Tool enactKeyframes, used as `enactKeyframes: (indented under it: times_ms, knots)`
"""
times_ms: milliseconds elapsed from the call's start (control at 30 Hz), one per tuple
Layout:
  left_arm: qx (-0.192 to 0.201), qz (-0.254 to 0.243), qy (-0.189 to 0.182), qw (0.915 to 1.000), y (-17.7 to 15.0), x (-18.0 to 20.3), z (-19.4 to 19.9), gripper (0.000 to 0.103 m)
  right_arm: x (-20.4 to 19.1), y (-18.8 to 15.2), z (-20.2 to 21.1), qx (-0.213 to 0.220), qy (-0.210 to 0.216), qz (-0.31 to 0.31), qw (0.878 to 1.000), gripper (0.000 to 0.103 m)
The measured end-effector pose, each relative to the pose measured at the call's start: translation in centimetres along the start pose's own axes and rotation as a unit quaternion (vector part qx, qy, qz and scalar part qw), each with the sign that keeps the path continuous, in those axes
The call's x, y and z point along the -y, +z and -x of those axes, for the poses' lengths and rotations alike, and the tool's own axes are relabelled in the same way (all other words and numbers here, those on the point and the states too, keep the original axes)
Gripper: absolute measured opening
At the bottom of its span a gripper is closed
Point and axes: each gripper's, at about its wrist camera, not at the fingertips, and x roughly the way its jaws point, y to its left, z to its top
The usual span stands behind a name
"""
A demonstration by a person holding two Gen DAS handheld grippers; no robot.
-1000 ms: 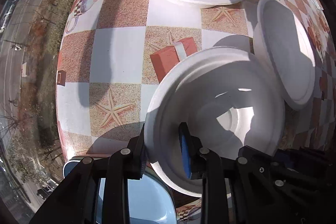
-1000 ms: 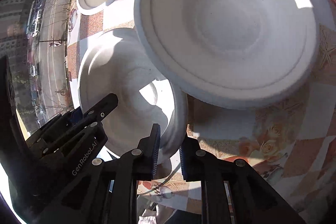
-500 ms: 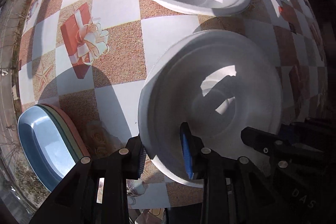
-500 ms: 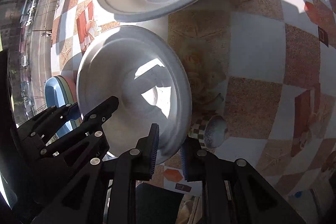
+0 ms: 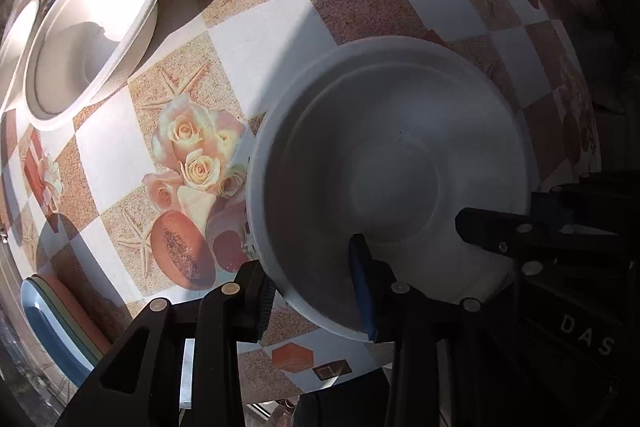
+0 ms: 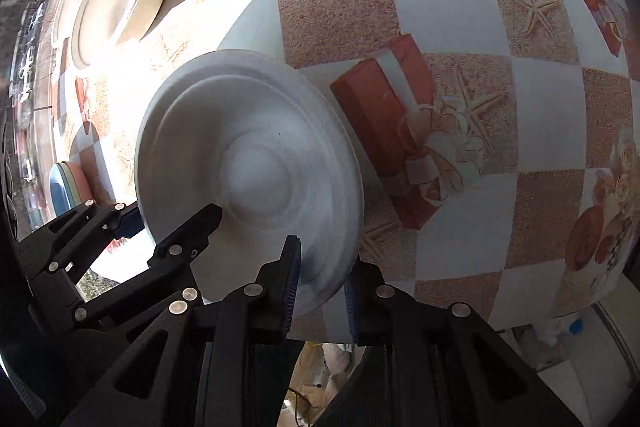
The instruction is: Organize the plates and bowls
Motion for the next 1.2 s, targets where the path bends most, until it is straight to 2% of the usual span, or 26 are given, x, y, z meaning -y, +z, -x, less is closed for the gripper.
enactKeyframes:
  times_ms: [33,67,133,233,267,300,333,367,467,533,567,633,700,800,833,967,1133,1200]
  knots:
    - [0.0,-0.008,0.008,0.9999,0.0,0.3,0.1,0.047,0.5,-0.1,0.2,0.001,0.0,-0.004,1.0,0.021]
    - [0.003,-0.015,0.021,0.9997,0.2,0.8,0.3,0.061,0.6,0.0,0.2,0.001,0.001,-0.008,1.0,0.021]
    - [0.014,-0.024,0.04,0.9988,0.1,1.3,0.9,0.079,1.0,0.3,0.4,0.004,0.0,-0.011,1.0,0.021]
    - [0.027,-0.029,0.048,0.9981,-1.0,0.4,2.2,0.08,1.9,0.4,1.1,0.015,-0.013,-0.011,1.0,0.022]
    - [0.03,-0.03,0.056,0.9975,-1.1,-0.4,2.7,0.08,2.0,0.4,1.5,0.019,-0.012,-0.013,1.0,0.038]
    - [0.033,-0.031,0.061,0.9971,-1.2,-0.8,3.0,0.08,2.7,0.6,2.1,0.027,-0.012,-0.016,0.999,0.076]
    - [0.035,-0.031,0.063,0.9969,-2.2,-1.1,3.3,0.08,2.7,0.8,2.6,0.039,-0.013,-0.016,0.999,0.09]
    - [0.036,-0.032,0.061,0.997,-3.0,-1.9,3.7,0.08,2.4,1.1,3.3,0.054,-0.017,-0.013,0.998,0.095]
    - [0.039,-0.034,0.05,0.9974,-3.9,-2.9,4.5,0.08,2.4,1.9,5.0,0.069,-0.029,-0.005,0.997,0.094]
    - [0.04,-0.033,0.047,0.9975,-5.3,-4.9,4.9,0.08,2.5,2.9,5.7,0.075,-0.026,-0.01,0.997,0.094]
    - [0.04,-0.029,0.046,0.9977,-7.5,-4.8,5.5,0.08,2.4,3.3,6.2,0.079,-0.026,-0.011,0.996,0.094]
    - [0.038,-0.021,0.037,0.9983,-8.4,-6.7,5.4,0.08,2.3,4.2,7.0,0.086,-0.028,-0.012,0.996,0.094]
    - [0.042,-0.017,0.026,0.9987,-9.1,-8.2,5.7,0.08,2.0,5.4,7.8,0.092,-0.028,-0.01,0.995,0.094]
    - [0.056,-0.001,0.023,0.9982,-8.5,-10.3,6.8,0.08,0.7,6.5,8.5,0.098,-0.03,-0.002,0.995,0.094]
    - [0.062,0.01,0.027,0.9977,-8.0,-11.1,7.2,0.08,0.5,6.2,8.7,0.101,-0.031,0.002,0.994,0.094]
    - [0.081,0.087,0.035,0.9923,-5.5,-15.3,9.0,0.08,-1.8,8.7,10.1,0.11,-0.035,0.02,0.993,0.094]
    - [0.089,0.197,0.03,0.9759,-3.7,-21.1,9.2,0.08,-5.0,11.5,11.1,0.113,-0.04,0.044,0.992,0.094]
    - [0.089,0.223,0.033,0.9701,-2.8,-21.1,9.2,0.08,-6.2,11.7,10.5,0.113,-0.039,0.052,0.991,0.094]
